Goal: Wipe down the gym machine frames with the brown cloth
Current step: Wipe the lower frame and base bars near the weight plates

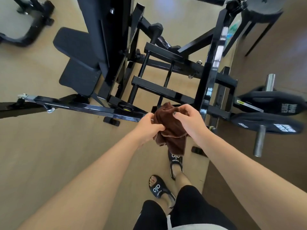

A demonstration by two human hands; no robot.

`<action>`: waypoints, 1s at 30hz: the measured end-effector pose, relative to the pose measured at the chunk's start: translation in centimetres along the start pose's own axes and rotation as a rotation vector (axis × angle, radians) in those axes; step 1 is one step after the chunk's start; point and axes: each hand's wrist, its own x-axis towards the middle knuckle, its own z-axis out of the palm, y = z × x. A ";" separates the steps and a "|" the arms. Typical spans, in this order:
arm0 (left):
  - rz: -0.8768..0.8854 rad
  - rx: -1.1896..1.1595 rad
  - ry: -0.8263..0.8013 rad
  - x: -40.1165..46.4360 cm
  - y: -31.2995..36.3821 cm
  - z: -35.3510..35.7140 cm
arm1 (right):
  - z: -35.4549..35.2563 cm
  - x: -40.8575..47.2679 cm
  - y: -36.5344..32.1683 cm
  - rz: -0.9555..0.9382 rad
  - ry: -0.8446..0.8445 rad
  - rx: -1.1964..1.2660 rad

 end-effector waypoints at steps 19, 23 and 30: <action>0.253 1.249 0.135 3.5 -0.6 -3.5 | 2.5 5.0 2.8 -0.394 -0.267 -1.077; 0.195 1.413 0.099 6.3 -1.6 -6.7 | 3.0 6.2 2.8 -0.352 -0.387 -1.082; 0.265 1.374 0.008 9.0 -3.8 -7.1 | 3.4 6.7 4.1 -0.374 -0.271 -1.165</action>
